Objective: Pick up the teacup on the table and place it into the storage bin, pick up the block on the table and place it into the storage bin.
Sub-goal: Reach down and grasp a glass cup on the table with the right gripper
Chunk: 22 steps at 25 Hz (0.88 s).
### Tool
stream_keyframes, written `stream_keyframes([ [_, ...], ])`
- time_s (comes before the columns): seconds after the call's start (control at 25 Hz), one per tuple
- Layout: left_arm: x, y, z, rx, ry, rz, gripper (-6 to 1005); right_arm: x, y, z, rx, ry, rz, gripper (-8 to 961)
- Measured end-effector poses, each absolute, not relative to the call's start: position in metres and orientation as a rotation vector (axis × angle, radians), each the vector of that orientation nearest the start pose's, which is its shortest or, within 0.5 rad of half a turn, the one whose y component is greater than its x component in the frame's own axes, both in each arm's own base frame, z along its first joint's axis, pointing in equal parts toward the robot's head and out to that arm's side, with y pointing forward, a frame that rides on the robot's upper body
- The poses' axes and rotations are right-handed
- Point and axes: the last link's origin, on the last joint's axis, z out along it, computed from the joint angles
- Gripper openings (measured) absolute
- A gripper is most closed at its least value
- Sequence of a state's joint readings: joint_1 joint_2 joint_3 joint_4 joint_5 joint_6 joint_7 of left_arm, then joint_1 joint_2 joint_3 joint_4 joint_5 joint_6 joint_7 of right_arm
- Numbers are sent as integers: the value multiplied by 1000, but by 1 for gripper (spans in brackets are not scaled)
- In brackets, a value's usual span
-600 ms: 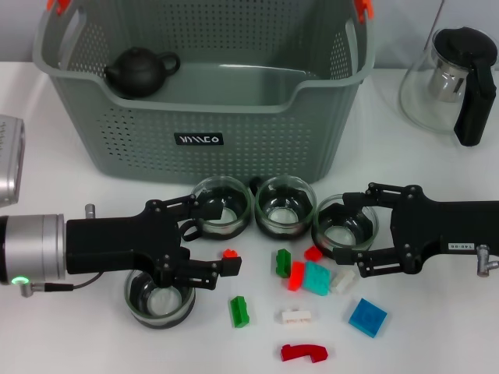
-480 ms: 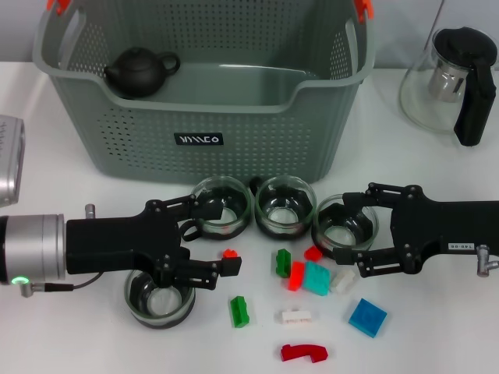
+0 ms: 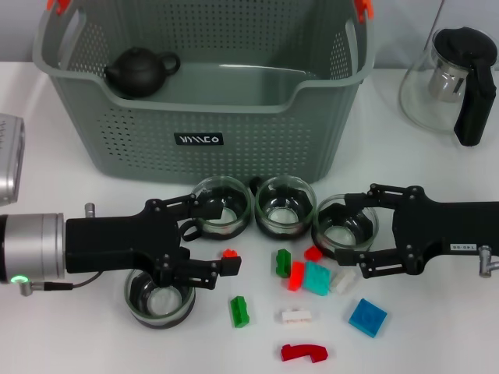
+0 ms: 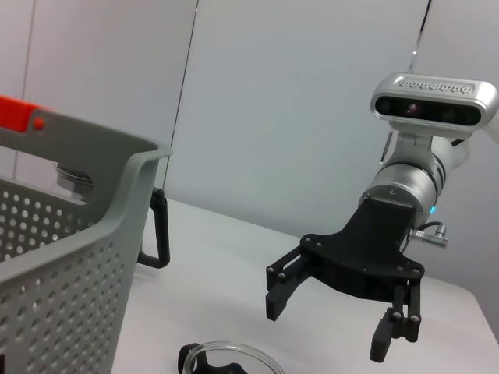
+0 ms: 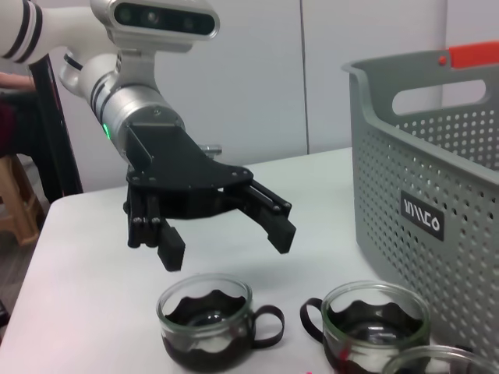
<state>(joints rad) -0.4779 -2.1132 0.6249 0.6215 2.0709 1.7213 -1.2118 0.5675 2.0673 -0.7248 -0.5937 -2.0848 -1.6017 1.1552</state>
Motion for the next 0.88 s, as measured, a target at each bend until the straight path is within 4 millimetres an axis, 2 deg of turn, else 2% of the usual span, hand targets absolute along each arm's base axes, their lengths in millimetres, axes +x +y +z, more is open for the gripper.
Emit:
stream_keyframes([
  [0.2, -267, 288, -16, -2837, -504, -817, 946, 265, 322, -8, -2916, 291, 547, 922],
  [0.52, -268, 286, -17, -2821, -529, -835, 946, 266, 326, 19, -2954, 231, 426, 915],
  [0.88, -269, 283, -21, -2811, -581, -848, 945, 250, 340, 29, -3032, 134, 177, 908],
])
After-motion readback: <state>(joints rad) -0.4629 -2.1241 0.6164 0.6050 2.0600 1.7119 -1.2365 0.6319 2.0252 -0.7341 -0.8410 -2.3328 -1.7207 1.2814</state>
